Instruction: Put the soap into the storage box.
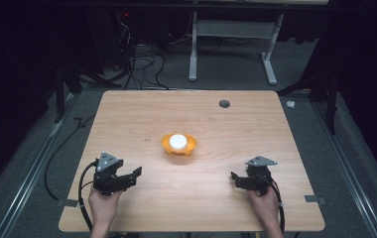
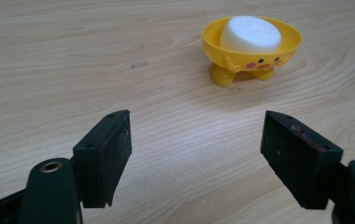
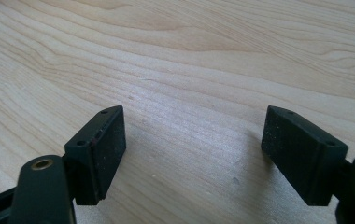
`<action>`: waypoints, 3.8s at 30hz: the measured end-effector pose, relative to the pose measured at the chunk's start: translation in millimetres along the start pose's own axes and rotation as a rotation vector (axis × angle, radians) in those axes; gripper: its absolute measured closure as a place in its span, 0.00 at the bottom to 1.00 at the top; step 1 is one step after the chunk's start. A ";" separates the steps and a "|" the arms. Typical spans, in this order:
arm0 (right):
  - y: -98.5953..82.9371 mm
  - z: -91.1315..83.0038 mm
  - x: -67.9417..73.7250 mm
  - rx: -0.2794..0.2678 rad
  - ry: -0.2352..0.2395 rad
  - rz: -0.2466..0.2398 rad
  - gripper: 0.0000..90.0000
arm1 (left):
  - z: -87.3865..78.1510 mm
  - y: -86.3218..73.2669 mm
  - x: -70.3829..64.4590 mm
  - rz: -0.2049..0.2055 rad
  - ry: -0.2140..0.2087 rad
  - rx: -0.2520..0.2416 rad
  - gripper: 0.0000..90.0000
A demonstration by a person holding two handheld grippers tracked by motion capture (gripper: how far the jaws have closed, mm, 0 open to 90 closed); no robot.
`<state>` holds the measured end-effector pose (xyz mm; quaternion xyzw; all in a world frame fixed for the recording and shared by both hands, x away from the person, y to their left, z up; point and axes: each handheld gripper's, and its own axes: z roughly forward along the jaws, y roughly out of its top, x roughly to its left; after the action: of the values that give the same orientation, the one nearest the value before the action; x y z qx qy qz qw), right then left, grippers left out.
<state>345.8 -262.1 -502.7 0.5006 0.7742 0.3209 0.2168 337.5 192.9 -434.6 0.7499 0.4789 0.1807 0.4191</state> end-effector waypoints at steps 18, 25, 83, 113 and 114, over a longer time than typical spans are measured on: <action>0.0 0.0 0.0 0.000 0.000 -0.001 0.25 | 6.5 -8.5 1.8 -0.013 0.000 0.022 0.28; 0.0 0.0 0.0 0.000 0.000 -0.001 0.25 | 10.3 -11.4 1.3 -0.013 -0.002 0.035 0.28; -0.1 -0.1 0.0 0.000 0.000 0.000 0.25 | 48.4 -34.9 -7.0 -0.018 -0.003 0.134 0.28; -0.1 -0.1 0.1 0.000 0.000 0.000 0.25 | 63.6 -42.7 -16.5 0.056 0.056 0.132 0.28; -0.1 -0.1 0.1 0.000 0.000 0.000 0.25 | 64.2 -43.1 -17.1 0.066 0.061 0.128 0.27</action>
<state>345.7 -262.1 -502.7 0.5004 0.7743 0.3209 0.2167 348.1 157.0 -504.4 0.7848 0.4771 0.1860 0.3492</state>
